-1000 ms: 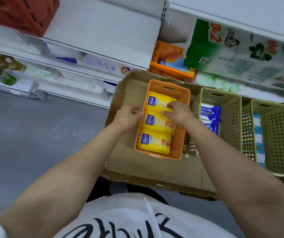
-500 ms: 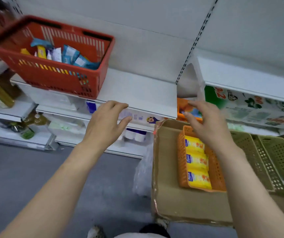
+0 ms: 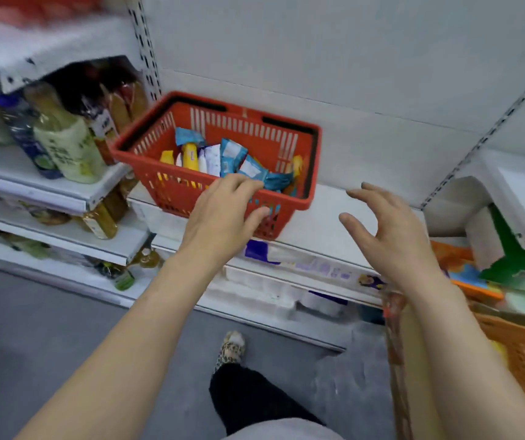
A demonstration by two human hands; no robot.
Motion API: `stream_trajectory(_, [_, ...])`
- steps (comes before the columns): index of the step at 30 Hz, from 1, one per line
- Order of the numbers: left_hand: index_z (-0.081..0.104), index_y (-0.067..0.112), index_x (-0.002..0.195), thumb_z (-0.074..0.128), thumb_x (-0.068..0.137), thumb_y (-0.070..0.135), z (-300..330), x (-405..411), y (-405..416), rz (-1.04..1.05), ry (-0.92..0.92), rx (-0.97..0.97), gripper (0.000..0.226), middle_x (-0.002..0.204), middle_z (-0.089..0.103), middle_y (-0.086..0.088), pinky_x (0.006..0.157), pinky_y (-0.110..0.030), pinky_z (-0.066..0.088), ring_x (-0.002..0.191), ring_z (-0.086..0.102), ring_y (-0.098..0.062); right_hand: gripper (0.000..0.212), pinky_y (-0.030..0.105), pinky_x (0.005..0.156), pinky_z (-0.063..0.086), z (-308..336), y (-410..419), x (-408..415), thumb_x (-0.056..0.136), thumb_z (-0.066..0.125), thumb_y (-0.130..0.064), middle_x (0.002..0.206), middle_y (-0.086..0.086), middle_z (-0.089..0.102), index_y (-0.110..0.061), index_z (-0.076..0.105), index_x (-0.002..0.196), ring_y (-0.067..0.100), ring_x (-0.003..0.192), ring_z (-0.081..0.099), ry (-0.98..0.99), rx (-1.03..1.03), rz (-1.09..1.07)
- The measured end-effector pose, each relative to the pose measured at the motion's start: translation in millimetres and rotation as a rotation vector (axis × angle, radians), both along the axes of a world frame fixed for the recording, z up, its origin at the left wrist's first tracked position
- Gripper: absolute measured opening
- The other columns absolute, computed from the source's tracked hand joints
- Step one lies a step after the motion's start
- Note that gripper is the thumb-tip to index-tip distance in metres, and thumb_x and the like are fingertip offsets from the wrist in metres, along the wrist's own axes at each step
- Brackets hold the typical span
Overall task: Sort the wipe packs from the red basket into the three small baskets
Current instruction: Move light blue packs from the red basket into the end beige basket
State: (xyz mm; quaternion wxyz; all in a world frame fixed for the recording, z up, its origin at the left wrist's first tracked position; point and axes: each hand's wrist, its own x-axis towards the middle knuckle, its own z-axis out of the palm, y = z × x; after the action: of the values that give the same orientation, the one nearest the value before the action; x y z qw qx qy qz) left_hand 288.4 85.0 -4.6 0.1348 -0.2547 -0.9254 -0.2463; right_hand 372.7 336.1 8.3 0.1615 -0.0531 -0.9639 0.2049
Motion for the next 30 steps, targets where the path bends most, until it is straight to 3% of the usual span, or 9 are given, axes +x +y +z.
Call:
stream_trajectory(5, [0.062, 0.013, 0.126, 0.07, 0.088, 0.03, -3, -105, -29, 0.073, -0.034, 0.001, 0.043, 0.123, 0.059, -0.01, 0.098, -0.041, 0.043, 0.116, 0.055, -0.031, 0.041, 0.03, 0.108, 0.033, -1, -19, -110, 0.092, 0.066, -0.032, 0.14, 0.006, 0.055, -0.018, 0.061, 0.131, 0.023, 0.132, 0.047, 0.064, -0.061, 0.073])
stream_trajectory(10, [0.063, 0.015, 0.127, 0.072, 0.086, 0.031, -8, -200, -43, 0.086, -0.188, -0.019, 0.044, 0.124, 0.06, -0.006, 0.098, -0.031, 0.038, 0.116, 0.054, -0.027, 0.045, 0.034, 0.105, 0.041, -5, -32, -212, 0.09, 0.067, -0.033, 0.135, 0.006, 0.057, -0.017, 0.06, 0.132, 0.023, 0.127, 0.052, -0.019, -0.102, 0.122])
stream_trajectory(15, [0.059, 0.024, 0.129, 0.07, 0.086, 0.042, -31, -253, -45, 0.076, -0.306, -0.033, 0.048, 0.125, 0.058, 0.003, 0.093, -0.03, 0.039, 0.117, 0.052, -0.019, 0.048, 0.036, 0.097, 0.046, -36, -40, -285, 0.091, 0.06, -0.051, 0.13, 0.0, 0.063, -0.025, 0.057, 0.133, 0.021, 0.119, 0.057, -0.451, -0.02, 0.175])
stream_trajectory(18, [0.056, 0.029, 0.132, 0.068, 0.086, 0.048, -41, -269, -37, 0.039, -0.419, -0.049, 0.051, 0.13, 0.054, 0.006, 0.096, -0.033, 0.042, 0.121, 0.049, -0.018, 0.058, 0.037, 0.082, 0.05, -56, -52, -310, 0.087, 0.059, -0.06, 0.122, 0.004, 0.065, -0.023, 0.052, 0.131, 0.025, 0.11, 0.061, -0.709, 0.038, 0.08])
stream_trajectory(21, [0.053, 0.03, 0.135, 0.066, 0.086, 0.053, -45, -283, -21, -0.014, -0.498, -0.079, 0.056, 0.138, 0.052, 0.004, 0.101, -0.038, 0.042, 0.126, 0.048, -0.019, 0.066, 0.037, 0.082, 0.05, -75, -65, -322, 0.08, 0.072, -0.051, 0.118, 0.006, 0.064, -0.019, 0.045, 0.131, 0.028, 0.109, 0.061, -0.809, 0.075, 0.045])
stream_trajectory(23, [0.052, 0.031, 0.137, 0.067, 0.084, 0.055, -43, -289, -6, -0.075, -0.586, -0.037, 0.061, 0.136, 0.056, 0.003, 0.096, -0.035, 0.046, 0.121, 0.054, -0.017, 0.072, 0.031, 0.081, 0.048, -79, -65, -325, 0.077, 0.081, -0.035, 0.112, 0.003, 0.066, -0.02, 0.045, 0.137, 0.022, 0.104, 0.062, -0.721, -0.137, 0.005])
stream_trajectory(25, [0.046, 0.035, 0.14, 0.066, 0.081, 0.062, -43, -293, 9, -0.127, -0.718, 0.008, 0.069, 0.133, 0.059, 0.004, 0.083, -0.026, 0.048, 0.111, 0.058, -0.013, 0.073, 0.026, 0.071, 0.048, -74, -60, -326, 0.073, 0.086, -0.025, 0.095, -0.002, 0.067, -0.021, 0.05, 0.136, 0.014, 0.089, 0.064, -0.597, -0.491, -0.101])
stream_trajectory(27, [0.037, 0.038, 0.145, 0.063, 0.076, 0.071, -44, -297, 23, -0.185, -0.785, 0.0, 0.081, 0.135, 0.058, 0.005, 0.076, -0.02, 0.042, 0.115, 0.057, -0.012, 0.065, 0.028, 0.071, 0.055, -69, -53, -324, 0.074, 0.085, -0.017, 0.084, -0.002, 0.071, -0.017, 0.054, 0.131, 0.013, 0.081, 0.069, -0.507, -0.771, -0.186])
stream_trajectory(30, [0.033, 0.037, 0.149, 0.069, 0.07, 0.072, -42, -303, 40, -0.241, -0.859, 0.035, 0.093, 0.14, 0.055, 0.003, 0.092, -0.029, 0.048, 0.128, 0.051, -0.014, 0.048, 0.03, 0.074, 0.059, -61, -49, -316, 0.083, 0.075, -0.003, 0.084, 0.003, 0.076, -0.008, 0.057, 0.127, 0.017, 0.082, 0.073, -0.447, -1.122, -0.229])
